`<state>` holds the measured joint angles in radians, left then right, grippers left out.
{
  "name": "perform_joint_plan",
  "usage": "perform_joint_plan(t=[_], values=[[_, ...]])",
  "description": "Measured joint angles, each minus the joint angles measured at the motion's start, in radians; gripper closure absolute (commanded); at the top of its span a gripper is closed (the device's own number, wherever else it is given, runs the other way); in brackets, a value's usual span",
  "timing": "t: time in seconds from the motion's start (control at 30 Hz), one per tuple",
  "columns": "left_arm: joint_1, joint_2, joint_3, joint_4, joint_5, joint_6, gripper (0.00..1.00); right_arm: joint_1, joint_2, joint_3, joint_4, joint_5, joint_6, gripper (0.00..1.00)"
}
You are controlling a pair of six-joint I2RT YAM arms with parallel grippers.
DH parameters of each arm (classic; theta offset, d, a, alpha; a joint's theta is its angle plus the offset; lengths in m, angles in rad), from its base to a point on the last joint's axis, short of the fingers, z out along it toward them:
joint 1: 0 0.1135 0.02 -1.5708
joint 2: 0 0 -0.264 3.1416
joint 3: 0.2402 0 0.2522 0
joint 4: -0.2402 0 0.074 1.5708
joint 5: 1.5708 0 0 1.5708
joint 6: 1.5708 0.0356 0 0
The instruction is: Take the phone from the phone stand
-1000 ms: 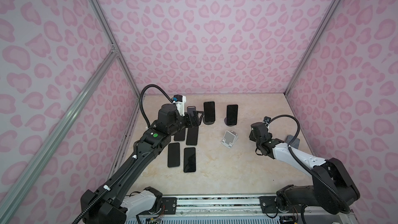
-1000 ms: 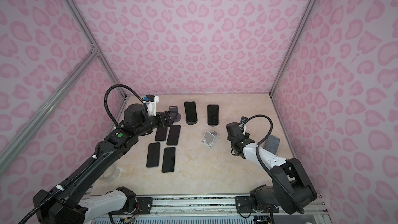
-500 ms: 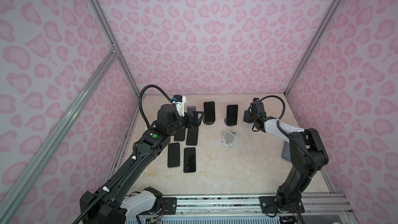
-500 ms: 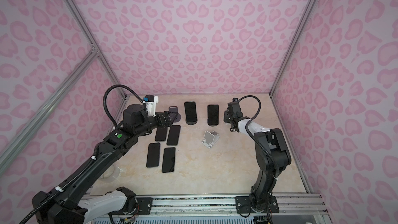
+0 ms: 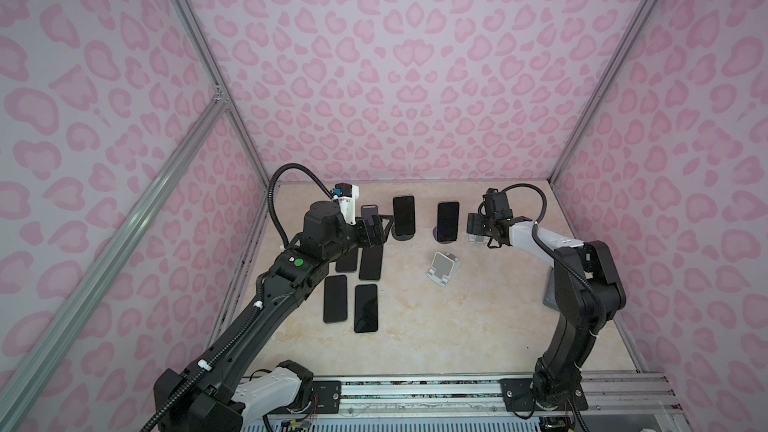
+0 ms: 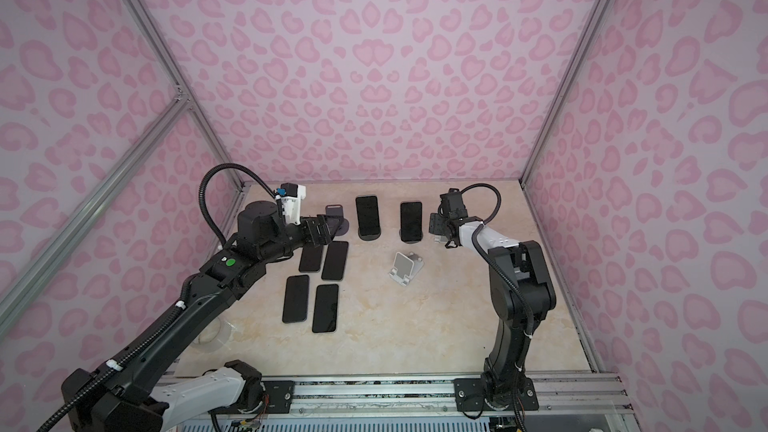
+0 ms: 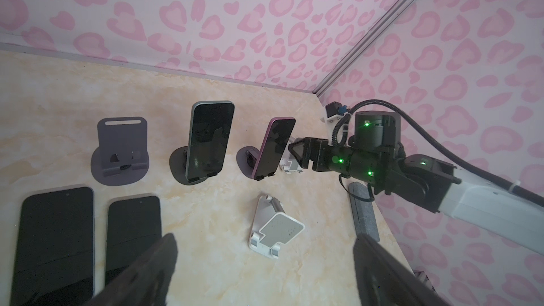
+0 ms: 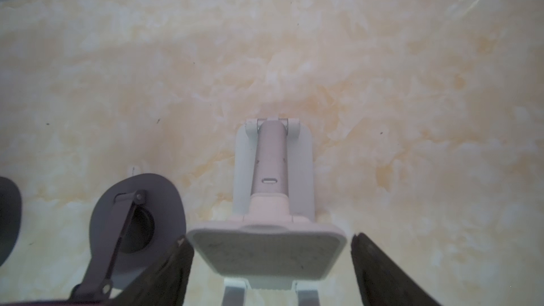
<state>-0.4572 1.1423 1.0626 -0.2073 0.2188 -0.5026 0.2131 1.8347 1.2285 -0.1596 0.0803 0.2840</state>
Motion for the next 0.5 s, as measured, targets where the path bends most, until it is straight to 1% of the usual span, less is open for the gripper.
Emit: perform_joint_plan(t=[0.1, 0.17, 0.2, 0.27, 0.37, 0.4, 0.43, 0.5], values=[[0.000, 0.000, 0.000, 0.000, 0.001, 0.000, 0.04, 0.003, -0.084, 0.000, -0.026, 0.033, 0.003, 0.12], [0.000, 0.000, 0.000, 0.000, 0.001, 0.000, 0.04, 0.024, -0.147, -0.008, -0.055, 0.091, 0.043, 0.12], [0.000, 0.000, 0.000, 0.000, 0.000, 0.000, 0.04, 0.050, -0.185, -0.020, -0.074, 0.134, 0.071, 0.12], [0.000, 0.000, 0.000, 0.000, -0.008, 0.000, 0.04, 0.127, -0.254, -0.063, -0.096, 0.201, 0.129, 0.11], [0.001, 0.003, 0.000, -0.001, -0.020, -0.001, 0.04, 0.280, -0.335, -0.155, -0.121, 0.293, 0.251, 0.10], [0.001, 0.005, 0.000, -0.001, -0.021, -0.001, 0.04, 0.338, -0.356, -0.191, -0.121, 0.318, 0.291, 0.08], [0.001, 0.007, 0.000, 0.000, -0.021, -0.001, 0.04, 0.389, -0.371, -0.221, -0.115, 0.345, 0.332, 0.03], [0.002, 0.011, 0.000, -0.001, -0.021, -0.003, 0.04, 0.467, -0.378, -0.254, -0.107, 0.385, 0.410, 0.01]])
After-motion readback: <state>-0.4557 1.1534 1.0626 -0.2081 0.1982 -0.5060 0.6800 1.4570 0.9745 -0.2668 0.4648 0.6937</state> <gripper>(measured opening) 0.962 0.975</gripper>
